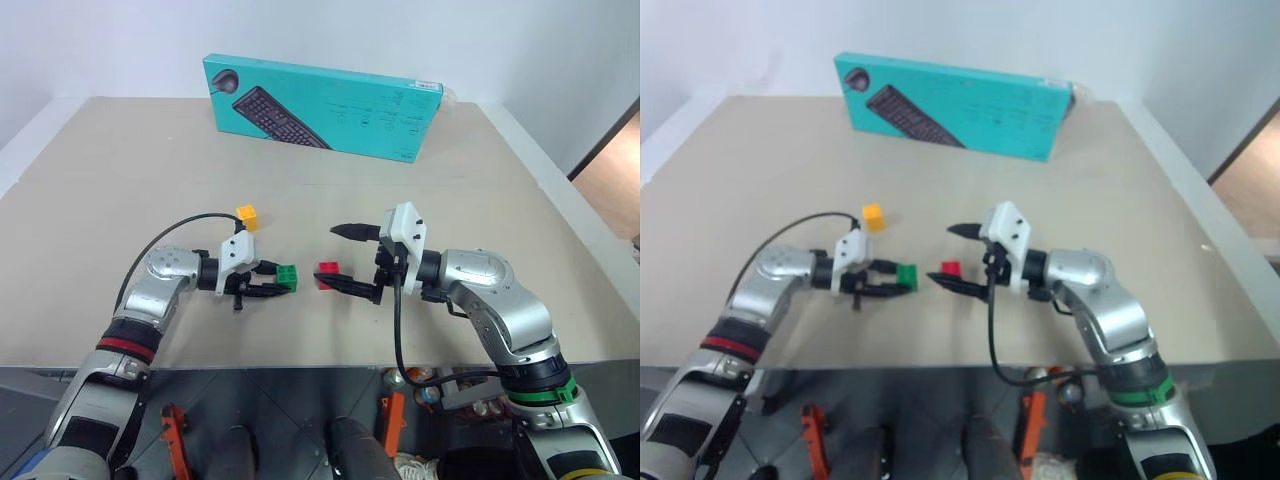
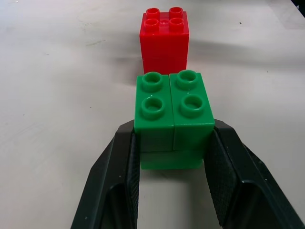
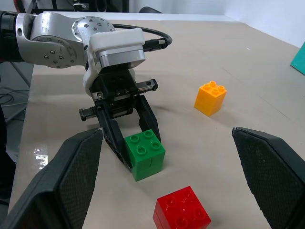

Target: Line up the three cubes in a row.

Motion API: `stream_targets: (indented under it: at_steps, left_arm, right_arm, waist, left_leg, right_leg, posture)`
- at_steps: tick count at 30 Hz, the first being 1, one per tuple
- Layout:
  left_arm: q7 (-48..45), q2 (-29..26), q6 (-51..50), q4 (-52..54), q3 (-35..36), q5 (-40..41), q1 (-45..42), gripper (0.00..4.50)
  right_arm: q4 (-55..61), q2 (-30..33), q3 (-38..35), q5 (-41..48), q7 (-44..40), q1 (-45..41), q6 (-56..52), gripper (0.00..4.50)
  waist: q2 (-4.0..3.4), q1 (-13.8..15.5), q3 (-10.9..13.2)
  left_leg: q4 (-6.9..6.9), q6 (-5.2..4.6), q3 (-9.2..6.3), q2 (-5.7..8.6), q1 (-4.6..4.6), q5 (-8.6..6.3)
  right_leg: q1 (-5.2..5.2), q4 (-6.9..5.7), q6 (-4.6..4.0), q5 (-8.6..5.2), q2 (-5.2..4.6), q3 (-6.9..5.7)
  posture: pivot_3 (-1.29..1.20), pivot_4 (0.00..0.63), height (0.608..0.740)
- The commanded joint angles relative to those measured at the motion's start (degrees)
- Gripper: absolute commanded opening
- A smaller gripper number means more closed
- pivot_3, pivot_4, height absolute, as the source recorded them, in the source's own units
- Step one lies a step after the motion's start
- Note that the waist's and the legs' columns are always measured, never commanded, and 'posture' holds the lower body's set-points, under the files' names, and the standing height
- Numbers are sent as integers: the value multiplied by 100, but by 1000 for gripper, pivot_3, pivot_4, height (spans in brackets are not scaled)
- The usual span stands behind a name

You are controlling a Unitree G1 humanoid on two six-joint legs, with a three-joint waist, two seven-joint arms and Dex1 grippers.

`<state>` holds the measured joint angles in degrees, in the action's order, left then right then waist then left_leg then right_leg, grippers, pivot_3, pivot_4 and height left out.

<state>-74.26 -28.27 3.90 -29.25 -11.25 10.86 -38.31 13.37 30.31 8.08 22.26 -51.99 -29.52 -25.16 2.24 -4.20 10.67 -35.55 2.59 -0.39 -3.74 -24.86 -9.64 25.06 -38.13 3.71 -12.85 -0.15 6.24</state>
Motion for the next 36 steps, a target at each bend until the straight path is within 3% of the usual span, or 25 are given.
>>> stream_targets:
  at_steps: [1, 6, 7, 14, 20, 26, 30, 36]
  left_arm:
    - [-41, -27, 187, -102, 64, -86, -181, 1326]
    - [-60, -69, 556, -434, 15, -325, -300, 1326]
    - [-62, -70, 584, -487, 29, -337, -330, 2099]
    - [-91, -160, 631, -467, 128, -348, -371, 4478]
    - [-83, -468, 170, 383, 236, -167, 61, 4478]
    - [673, -865, -2107, 2238, 1122, 812, 931, 4478]
    - [1678, -741, -3078, 3103, 1863, 1321, 1369, 4478]
    - [2787, -467, -2814, 3116, 2325, 1131, 1573, 4478]
  right_arm:
    - [288, 52, -201, 89, 42, -3, 11, 4500]
    - [256, 47, -188, 78, 40, -9, 26, 4500]
    - [248, 43, -183, 76, 40, -9, 30, 4500]
    - [204, 2, -149, 58, 42, -17, 66, 4500]
    - [182, -33, -126, 48, 46, -27, 79, 4500]
    - [218, -28, -161, 67, 53, 36, 80, 4500]
    - [208, -24, -162, 76, 49, 69, 105, 4500]
    - [128, -63, -133, 79, 23, 5, 136, 4500]
  waist:
    - [0, 0, 0]
    - [0, 0, 0]
    - [0, -1, 0]
    - [0, -1, 0]
    - [0, -4, 0]
    - [0, -8, 0]
    - [0, -7, 0]
    - [0, -4, 0]
  left_leg:
    - [0, 0, -1, 0, 0, 0]
    - [-1, 0, -1, 0, 1, 0]
    - [-2, 0, -1, 0, 2, 0]
    - [-4, -3, -1, 0, -2, 2]
    - [3, -3, -1, -1, -4, 2]
    - [2, -3, -5, -2, -10, 2]
    - [-3, -2, -8, -2, -10, 2]
    - [-16, -3, -9, -1, -7, 3]
  right_leg:
    - [0, 0, 1, 0, 0, -1]
    - [-1, 0, 3, 5, 0, -1]
    - [-1, 0, 2, 7, 0, -1]
    - [0, -1, 5, 10, 0, -1]
    - [7, -1, 8, 9, 1, -1]
    - [10, -4, 10, 7, 0, -3]
    - [7, -5, 9, 7, -1, -6]
    - [1, -4, 0, 10, -1, -7]
  posture:
    - [0, 150, 740]
    - [0, 150, 740]
    - [0, 150, 740]
    - [0, 150, 740]
    - [0, 150, 740]
    - [0, 150, 740]
    - [0, 150, 740]
    - [0, 150, 740]
